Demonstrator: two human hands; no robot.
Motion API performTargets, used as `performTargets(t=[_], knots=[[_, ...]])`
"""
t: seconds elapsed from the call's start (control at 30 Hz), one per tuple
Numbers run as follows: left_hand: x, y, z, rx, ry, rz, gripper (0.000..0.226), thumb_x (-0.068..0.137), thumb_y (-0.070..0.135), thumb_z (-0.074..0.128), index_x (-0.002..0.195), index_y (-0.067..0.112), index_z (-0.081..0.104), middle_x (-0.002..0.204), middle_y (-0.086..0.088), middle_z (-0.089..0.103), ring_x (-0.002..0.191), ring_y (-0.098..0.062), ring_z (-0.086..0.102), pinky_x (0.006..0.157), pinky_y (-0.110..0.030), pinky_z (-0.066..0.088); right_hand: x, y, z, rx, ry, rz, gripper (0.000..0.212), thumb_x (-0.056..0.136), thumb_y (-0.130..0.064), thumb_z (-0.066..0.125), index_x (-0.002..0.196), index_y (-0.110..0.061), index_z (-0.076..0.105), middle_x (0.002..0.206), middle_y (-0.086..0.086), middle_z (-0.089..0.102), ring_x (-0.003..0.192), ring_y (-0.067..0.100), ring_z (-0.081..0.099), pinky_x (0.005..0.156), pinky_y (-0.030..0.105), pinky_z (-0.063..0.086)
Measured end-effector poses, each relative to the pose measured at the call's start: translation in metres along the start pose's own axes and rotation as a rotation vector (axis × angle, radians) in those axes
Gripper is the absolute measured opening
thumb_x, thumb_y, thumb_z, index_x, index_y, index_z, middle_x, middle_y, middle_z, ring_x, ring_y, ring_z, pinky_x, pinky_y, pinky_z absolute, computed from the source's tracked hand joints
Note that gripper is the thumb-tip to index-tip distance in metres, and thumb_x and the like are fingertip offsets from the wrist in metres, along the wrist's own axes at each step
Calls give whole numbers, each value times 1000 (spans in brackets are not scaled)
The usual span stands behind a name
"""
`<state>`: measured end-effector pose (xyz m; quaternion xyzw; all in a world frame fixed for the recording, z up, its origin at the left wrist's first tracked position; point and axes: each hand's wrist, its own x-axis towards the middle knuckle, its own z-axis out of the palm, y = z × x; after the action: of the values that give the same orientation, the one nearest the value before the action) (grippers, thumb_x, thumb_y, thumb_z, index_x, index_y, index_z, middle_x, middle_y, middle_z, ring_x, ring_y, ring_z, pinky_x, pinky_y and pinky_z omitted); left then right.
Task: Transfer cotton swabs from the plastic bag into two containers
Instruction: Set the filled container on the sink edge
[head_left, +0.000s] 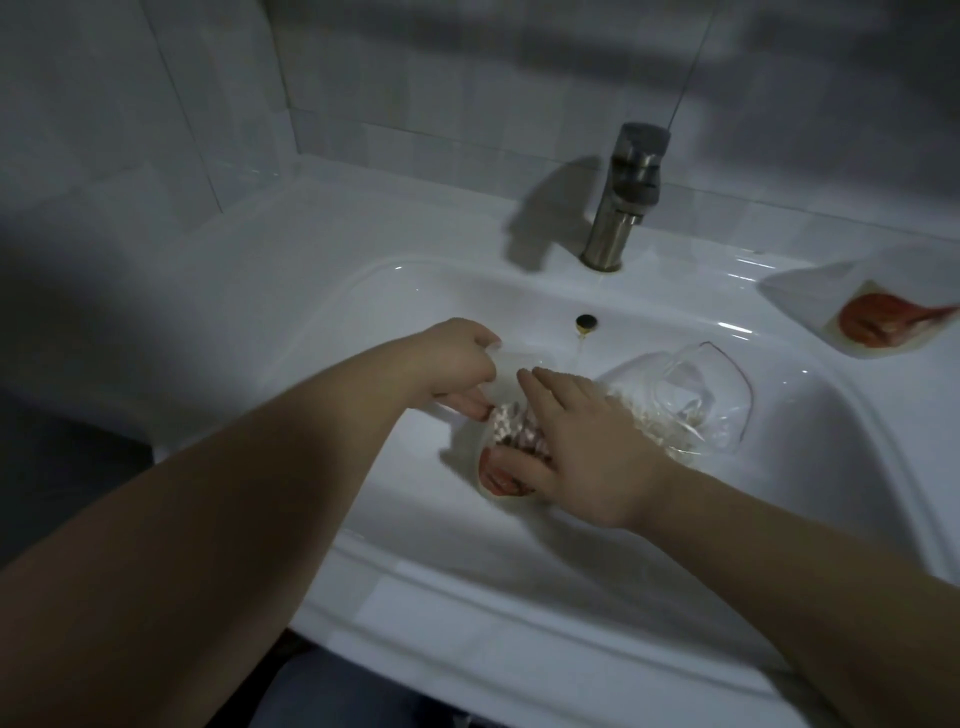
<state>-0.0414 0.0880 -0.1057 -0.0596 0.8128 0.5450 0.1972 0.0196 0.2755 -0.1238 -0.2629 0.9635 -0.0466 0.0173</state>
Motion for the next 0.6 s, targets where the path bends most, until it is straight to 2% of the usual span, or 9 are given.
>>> performTargets(t=[0.07,0.13,0.23,0.33,0.4,0.43,0.53,0.6], knots=[[-1,1,0,-22,1,1,42,97,-5,54,135,13,58,104,-22,70,66,-25,76,59,-34,64,-3,0,3,-1,-85,-28,109,81,-86,21,162,-16,1,170,5,3,156,22,4,123,54,16],[-2,1,-1,-44,3,-6,41,96,-4,57,133,15,59,106,-21,70,69,-26,77,58,-33,63,-3,-1,4,1,-129,-75,116,75,-94,12,161,-19,-11,170,1,-12,156,18,-9,124,57,7],[-3,1,-1,-73,10,-23,49,96,-4,58,141,15,55,113,-19,65,79,-30,76,58,-34,63,-4,-4,4,8,-188,-138,125,65,-101,-2,159,-20,-18,168,-2,-20,152,12,-21,121,54,-4],[-3,2,-2,-73,7,-23,50,97,-4,58,143,16,53,115,-19,63,80,-30,76,56,-33,62,-3,-8,5,-26,-207,-134,128,62,-102,-5,158,-19,-19,167,-1,-23,150,17,-29,120,57,-6],[-3,2,-2,-72,-4,-16,50,98,-4,57,143,16,53,115,-19,65,78,-28,76,58,-33,63,-1,-8,4,14,-185,-94,120,70,-98,2,159,-20,-15,167,0,-22,151,21,-29,123,60,-4],[-4,2,-2,-65,-8,-12,50,98,-4,58,143,16,53,114,-19,66,78,-27,76,59,-33,64,0,-7,3,56,-157,-71,113,77,-94,12,160,-21,-13,168,1,-20,153,22,-24,124,58,1],[-4,2,-2,-51,-2,1,48,98,-5,55,142,15,53,108,-17,69,79,-26,76,61,-33,64,3,-1,2,181,-85,-35,99,91,-76,38,162,-25,-7,169,2,-17,156,26,3,126,47,12],[-4,1,-3,-47,3,3,51,97,-4,56,143,15,52,108,-16,68,74,-24,77,61,-33,64,3,0,3,194,-95,-74,90,96,-68,39,161,-28,-7,169,3,-13,155,25,10,126,45,12]])
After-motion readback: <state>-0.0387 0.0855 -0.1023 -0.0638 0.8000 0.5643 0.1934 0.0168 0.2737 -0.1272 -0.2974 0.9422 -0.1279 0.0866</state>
